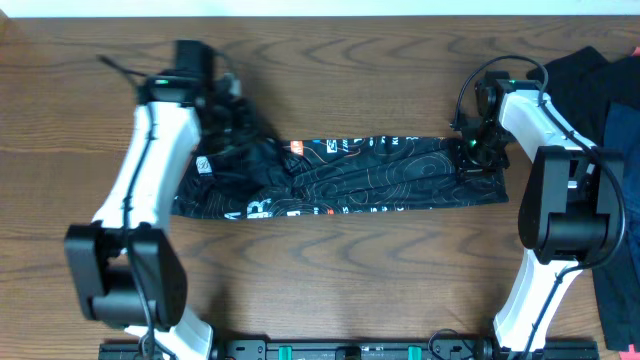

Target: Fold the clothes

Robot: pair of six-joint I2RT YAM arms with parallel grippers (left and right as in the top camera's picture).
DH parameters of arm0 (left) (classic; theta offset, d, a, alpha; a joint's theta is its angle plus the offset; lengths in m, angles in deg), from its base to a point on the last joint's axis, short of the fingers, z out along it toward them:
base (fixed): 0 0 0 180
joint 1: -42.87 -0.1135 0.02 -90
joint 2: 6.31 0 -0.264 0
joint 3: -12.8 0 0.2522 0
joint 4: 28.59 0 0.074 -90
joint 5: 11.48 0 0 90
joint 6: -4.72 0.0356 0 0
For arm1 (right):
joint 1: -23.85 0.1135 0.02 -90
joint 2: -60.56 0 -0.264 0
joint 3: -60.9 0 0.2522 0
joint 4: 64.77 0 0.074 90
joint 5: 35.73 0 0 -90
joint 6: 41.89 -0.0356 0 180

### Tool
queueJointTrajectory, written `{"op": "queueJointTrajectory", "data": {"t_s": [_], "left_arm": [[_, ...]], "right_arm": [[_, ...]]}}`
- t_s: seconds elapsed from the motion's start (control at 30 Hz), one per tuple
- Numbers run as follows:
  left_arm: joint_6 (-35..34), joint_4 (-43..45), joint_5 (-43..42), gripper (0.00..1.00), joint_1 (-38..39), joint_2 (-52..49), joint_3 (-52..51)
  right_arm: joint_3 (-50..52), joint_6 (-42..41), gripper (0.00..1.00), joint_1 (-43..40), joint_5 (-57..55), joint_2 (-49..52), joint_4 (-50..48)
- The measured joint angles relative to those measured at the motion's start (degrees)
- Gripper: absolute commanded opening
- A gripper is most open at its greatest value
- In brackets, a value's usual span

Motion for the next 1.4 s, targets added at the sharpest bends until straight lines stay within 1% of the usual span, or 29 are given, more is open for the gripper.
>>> {"op": "queueJointTrajectory", "data": {"t_s": [0.1, 0.13, 0.17, 0.23, 0.27, 0.3, 0.47, 0.53, 0.67, 0.83, 0.93, 1.03, 1.2, 1.23, 1.3, 1.33, 1.37, 1.4], "left_arm": [[-1.1, 3.3, -0.1, 0.06, 4.2, -2.2, 0.0], [-1.3, 4.0, -0.1, 0.11, 5.7, -3.1, 0.0], [-1.4, 4.2, 0.0, 0.27, 6.8, -3.8, 0.0], [-1.9, 4.3, 0.7, 0.50, 8.8, -5.3, 0.0], [-1.9, 4.3, 1.2, 0.53, 9.4, -5.9, 0.0], [-2.1, 4.4, 1.8, 0.55, 9.8, -6.6, 0.0], [-0.7, 4.9, 6.8, 0.55, 8.7, -7.3, 0.4], [-0.2, 6.4, 10.1, 0.55, 6.7, -7.1, 1.3], [-0.3, 10.2, 13.9, 0.55, 1.3, -6.8, 2.9], [-0.7, 11.3, 16.2, 0.55, -4.6, -7.5, 3.2], [-0.7, 11.9, 16.9, 0.54, -5.5, -9.8, 3.3], [-0.8, 13.7, 17.0, 0.50, -5.4, -13.5, 3.3], [-1.0, 15.7, 17.0, 0.33, -5.3, -17.4, 3.3], [-1.2, 15.9, 17.0, 0.27, -5.3, -17.5, 3.3], [-1.2, 16.0, 17.0, 0.19, -5.3, -17.5, 3.3], [-1.3, 16.0, 17.0, 0.12, -5.3, -17.5, 3.3], [-1.3, 16.0, 17.0, 0.08, -5.3, -17.5, 3.3], [-1.3, 15.8, 17.0, 0.06, -5.3, -17.5, 3.3]], "right_arm": [[0.0, 0.0, 0.15, 0.0, 0.0, 0.0, 0.0], [0.0, 0.0, 0.15, 0.0, 0.0, 0.0, 0.0], [0.0, 0.0, 0.15, 0.0, 0.0, 0.0, 0.0], [0.0, 0.0, 0.15, 0.0, 0.0, 0.0, 0.0], [0.1, 0.0, 0.15, 0.0, 0.0, 0.0, 0.0], [0.1, 0.0, 0.15, 0.0, 0.0, 0.0, 0.0], [0.1, 0.0, 0.16, 0.0, 0.0, 0.0, 0.0], [0.1, 0.0, 0.16, 0.0, 0.0, 0.0, 0.0], [0.1, 0.0, 0.16, 0.0, 0.1, -0.1, -0.1], [0.1, 0.0, 0.16, 0.0, 0.1, -0.1, -0.1], [0.1, 0.0, 0.16, 0.0, 0.1, -0.1, 0.0], [0.1, 0.0, 0.16, 0.0, 0.1, -0.1, 0.0], [0.1, 0.0, 0.17, 0.0, 0.1, -0.1, 0.1], [0.1, 0.0, 0.16, 0.0, 0.1, -0.1, 0.1], [0.1, 0.0, 0.16, 0.0, 0.2, -0.1, 0.1], [0.1, 0.0, 0.17, 0.0, 0.2, -0.1, 0.1], [0.1, 0.0, 0.17, 0.0, 0.2, -0.1, 0.1], [0.1, 0.0, 0.17, 0.0, 0.2, -0.1, 0.1]]}}
